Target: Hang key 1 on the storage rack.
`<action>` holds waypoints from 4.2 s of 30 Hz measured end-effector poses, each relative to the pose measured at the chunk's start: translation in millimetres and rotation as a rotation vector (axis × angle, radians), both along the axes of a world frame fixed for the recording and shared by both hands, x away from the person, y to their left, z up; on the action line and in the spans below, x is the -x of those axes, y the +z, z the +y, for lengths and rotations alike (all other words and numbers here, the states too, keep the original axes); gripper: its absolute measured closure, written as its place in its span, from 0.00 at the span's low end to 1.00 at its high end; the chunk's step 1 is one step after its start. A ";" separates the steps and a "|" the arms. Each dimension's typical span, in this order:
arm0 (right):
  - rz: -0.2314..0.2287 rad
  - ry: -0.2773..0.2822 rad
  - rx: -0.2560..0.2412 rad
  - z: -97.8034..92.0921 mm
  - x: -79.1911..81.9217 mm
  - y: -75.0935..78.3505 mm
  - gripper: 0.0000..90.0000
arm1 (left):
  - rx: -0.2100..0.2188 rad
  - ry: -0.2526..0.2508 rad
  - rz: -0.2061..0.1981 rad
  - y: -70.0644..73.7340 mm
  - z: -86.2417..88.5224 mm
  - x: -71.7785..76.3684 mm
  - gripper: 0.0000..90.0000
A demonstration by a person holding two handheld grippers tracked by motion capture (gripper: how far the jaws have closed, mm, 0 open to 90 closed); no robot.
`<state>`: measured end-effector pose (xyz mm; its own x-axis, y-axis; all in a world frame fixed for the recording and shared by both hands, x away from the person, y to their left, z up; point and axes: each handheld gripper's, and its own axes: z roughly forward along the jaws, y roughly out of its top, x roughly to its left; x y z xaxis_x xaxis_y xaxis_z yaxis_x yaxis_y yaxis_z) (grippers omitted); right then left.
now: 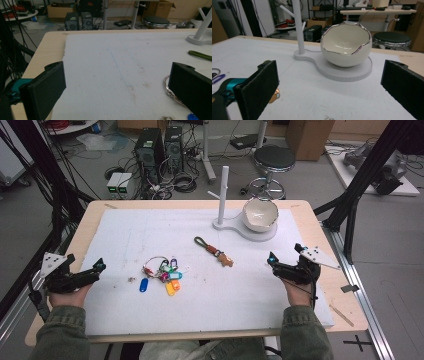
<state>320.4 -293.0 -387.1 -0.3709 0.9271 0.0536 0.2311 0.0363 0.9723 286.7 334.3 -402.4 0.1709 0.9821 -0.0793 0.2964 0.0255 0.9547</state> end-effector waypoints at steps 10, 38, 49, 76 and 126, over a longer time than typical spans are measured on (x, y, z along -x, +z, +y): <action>0.015 0.008 -0.009 -0.7 0.1 -0.2 0.01 | 0.019 0.001 0.018 -1.7 1.2 -1.8 0.02; 0.144 0.140 0.138 25.0 -22.4 17.2 0.01 | 0.081 -0.011 -0.001 -3.9 4.2 0.8 0.02; 0.191 0.188 0.177 37.3 -38.3 21.6 0.01 | 0.086 -0.013 0.010 -4.6 4.2 -0.5 0.02; 0.336 0.276 0.253 86.7 -87.5 23.1 0.01 | 0.086 -0.012 0.021 -6.4 3.1 -4.6 0.02; 0.584 0.404 0.412 172.8 -161.0 -17.3 0.01 | 0.106 -0.020 0.033 -7.0 4.2 -6.0 0.02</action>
